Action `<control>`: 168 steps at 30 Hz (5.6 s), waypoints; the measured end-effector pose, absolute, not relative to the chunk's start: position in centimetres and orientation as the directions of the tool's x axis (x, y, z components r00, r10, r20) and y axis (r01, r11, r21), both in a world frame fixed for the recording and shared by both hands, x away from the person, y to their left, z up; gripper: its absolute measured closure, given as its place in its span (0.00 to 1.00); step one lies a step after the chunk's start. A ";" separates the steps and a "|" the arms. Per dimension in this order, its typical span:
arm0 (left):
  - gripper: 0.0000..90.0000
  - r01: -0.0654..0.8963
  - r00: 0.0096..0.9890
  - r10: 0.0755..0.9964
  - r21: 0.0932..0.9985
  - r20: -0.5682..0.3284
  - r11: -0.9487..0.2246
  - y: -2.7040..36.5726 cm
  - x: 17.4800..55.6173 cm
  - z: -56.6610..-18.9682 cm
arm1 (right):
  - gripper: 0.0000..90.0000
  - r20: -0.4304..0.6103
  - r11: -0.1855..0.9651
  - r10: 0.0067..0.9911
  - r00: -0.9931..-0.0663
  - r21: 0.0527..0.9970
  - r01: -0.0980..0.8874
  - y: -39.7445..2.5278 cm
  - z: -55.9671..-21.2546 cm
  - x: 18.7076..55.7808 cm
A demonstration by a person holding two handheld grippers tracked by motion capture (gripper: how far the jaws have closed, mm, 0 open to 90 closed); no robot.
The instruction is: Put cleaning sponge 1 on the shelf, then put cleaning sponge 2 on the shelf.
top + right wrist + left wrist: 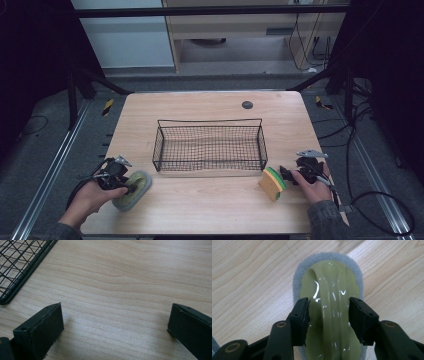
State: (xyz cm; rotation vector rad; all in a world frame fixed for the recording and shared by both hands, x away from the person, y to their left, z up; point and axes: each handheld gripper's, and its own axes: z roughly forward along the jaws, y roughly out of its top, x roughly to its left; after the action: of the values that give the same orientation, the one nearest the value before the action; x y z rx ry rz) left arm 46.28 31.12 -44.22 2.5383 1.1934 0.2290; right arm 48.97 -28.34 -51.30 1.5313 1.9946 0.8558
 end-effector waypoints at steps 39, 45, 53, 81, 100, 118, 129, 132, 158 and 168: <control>0.78 0.461 0.779 0.606 0.506 0.163 -0.729 30.3 45.9 -37.8 | 0.01 0.002 0.189 0.961 -0.275 0.723 0.664 -28.1 -51.3 49.2; 0.78 0.394 0.798 0.559 0.506 0.227 -0.768 29.5 46.9 -36.0 | 0.01 0.000 0.194 0.960 -0.281 0.725 0.661 -28.0 -51.3 49.2; 0.78 0.318 0.827 0.489 0.487 0.278 -0.814 28.1 48.1 -33.3 | 0.01 -0.004 0.198 0.959 -0.284 0.724 0.661 -28.0 -51.3 49.3; 0.78 0.094 0.848 0.301 0.435 0.437 -0.895 19.8 54.1 -31.5 | 0.01 -0.003 0.206 0.955 -0.296 0.723 0.659 -27.9 -51.3 48.9; 0.78 0.023 0.856 0.210 0.370 0.472 -0.929 16.8 54.8 -31.4 | 0.01 -0.003 0.208 0.954 -0.298 0.724 0.657 -27.9 -51.3 49.0; 0.78 0.002 0.862 0.163 0.319 0.480 -0.948 15.6 55.5 -32.4 | 0.01 -0.003 0.208 0.955 -0.298 0.724 0.657 -27.9 -51.3 49.0; 0.78 -0.006 0.862 0.148 0.304 0.484 -0.953 15.4 55.5 -32.8 | 0.01 -0.003 0.208 0.955 -0.298 0.724 0.657 -27.9 -51.3 49.0; 0.78 -0.010 0.865 0.140 0.294 0.482 -0.956 15.4 55.4 -33.1 | 0.01 -0.003 0.208 0.955 -0.298 0.724 0.657 -27.9 -51.3 49.0; 0.78 -0.002 0.891 0.109 0.242 0.441 -0.970 16.1 55.7 -35.6 | 0.01 -0.003 0.208 0.954 -0.298 0.724 0.657 -27.9 -51.3 49.0; 0.78 0.012 0.901 0.110 0.231 0.419 -0.973 16.3 56.0 -37.0 | 0.01 -0.004 0.208 0.954 -0.298 0.724 0.657 -27.9 -51.3 49.0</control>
State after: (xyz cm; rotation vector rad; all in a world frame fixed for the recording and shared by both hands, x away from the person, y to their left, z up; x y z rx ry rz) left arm 56.04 16.31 -36.96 2.8434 0.0927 0.6454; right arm 48.96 -27.92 -51.30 1.4924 2.0333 0.8688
